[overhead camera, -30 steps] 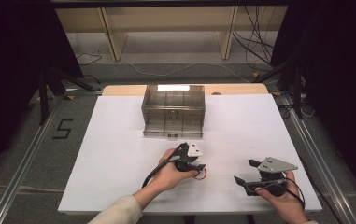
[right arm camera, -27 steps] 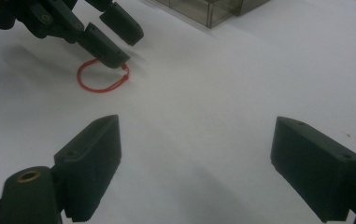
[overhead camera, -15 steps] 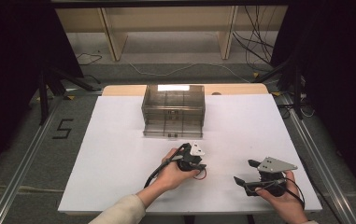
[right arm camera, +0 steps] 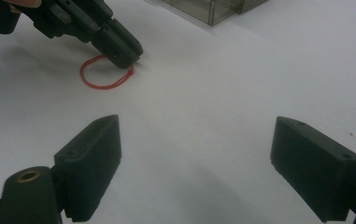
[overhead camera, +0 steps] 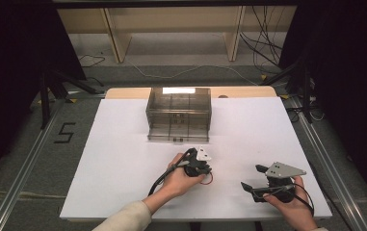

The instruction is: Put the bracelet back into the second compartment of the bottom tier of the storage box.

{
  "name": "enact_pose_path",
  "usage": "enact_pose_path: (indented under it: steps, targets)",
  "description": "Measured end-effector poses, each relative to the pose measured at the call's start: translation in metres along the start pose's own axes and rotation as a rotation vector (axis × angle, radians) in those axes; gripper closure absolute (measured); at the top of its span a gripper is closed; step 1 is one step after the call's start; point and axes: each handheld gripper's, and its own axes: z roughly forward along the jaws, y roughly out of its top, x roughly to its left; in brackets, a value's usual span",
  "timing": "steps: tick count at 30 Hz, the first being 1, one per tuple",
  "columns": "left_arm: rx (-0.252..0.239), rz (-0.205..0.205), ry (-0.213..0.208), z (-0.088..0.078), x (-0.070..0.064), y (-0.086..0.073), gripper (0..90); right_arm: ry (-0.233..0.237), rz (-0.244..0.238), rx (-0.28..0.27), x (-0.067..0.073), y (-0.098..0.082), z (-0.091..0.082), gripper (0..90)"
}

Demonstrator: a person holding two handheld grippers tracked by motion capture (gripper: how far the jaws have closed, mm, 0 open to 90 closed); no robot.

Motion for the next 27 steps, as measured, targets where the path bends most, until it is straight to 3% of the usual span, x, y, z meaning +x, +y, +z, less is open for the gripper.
enact_pose_path:
  steps: [18, 27]
  targets:
    - [-0.030, 0.021, 0.014, -0.002, -0.002, -0.003, 88.0, 0.002, 0.000, 0.000, 0.000, 0.000, 0.000, 17.0]
    - [-0.072, -0.009, 0.021, -0.010, 0.003, -0.002, 88.0, 0.005, 0.001, -0.003, -0.001, 0.000, 0.000, 17.0]
